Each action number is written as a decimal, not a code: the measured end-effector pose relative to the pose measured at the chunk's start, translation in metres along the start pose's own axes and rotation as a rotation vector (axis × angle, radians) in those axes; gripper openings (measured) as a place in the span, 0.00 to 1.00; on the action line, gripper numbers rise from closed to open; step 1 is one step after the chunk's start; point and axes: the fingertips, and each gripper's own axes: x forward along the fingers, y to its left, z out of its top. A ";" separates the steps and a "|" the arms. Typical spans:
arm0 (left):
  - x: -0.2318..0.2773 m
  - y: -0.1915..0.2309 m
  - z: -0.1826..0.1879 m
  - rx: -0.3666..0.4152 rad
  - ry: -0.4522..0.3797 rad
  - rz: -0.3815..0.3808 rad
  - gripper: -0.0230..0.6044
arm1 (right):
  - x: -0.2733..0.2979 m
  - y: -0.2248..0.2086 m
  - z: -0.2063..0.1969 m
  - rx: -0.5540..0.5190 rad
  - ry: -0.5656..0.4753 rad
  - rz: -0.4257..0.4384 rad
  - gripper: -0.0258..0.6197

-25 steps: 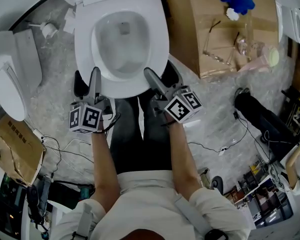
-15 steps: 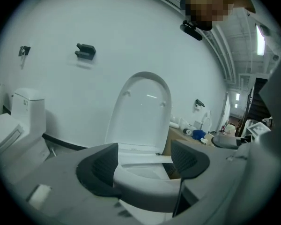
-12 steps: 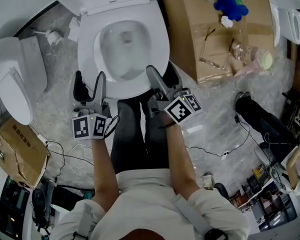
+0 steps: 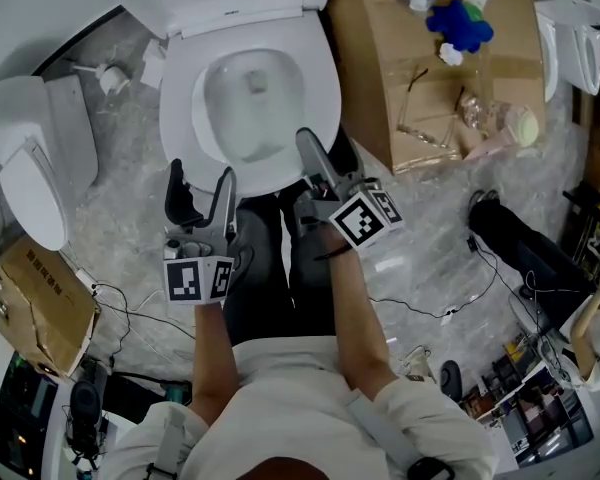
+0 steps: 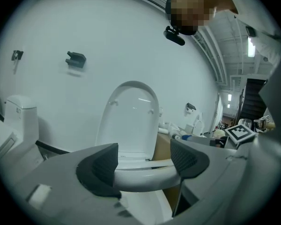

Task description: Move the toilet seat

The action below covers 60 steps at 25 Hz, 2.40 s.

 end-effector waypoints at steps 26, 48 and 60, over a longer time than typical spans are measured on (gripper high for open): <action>0.032 -0.005 0.053 0.024 -0.038 -0.042 0.70 | 0.014 0.020 0.037 0.051 -0.131 -0.083 0.76; 0.070 0.007 0.108 0.025 -0.076 -0.049 0.69 | 0.043 0.088 0.095 -0.540 -0.126 0.002 0.68; 0.090 0.016 0.137 0.032 -0.138 -0.028 0.69 | 0.058 0.134 0.104 -0.701 -0.129 0.132 0.60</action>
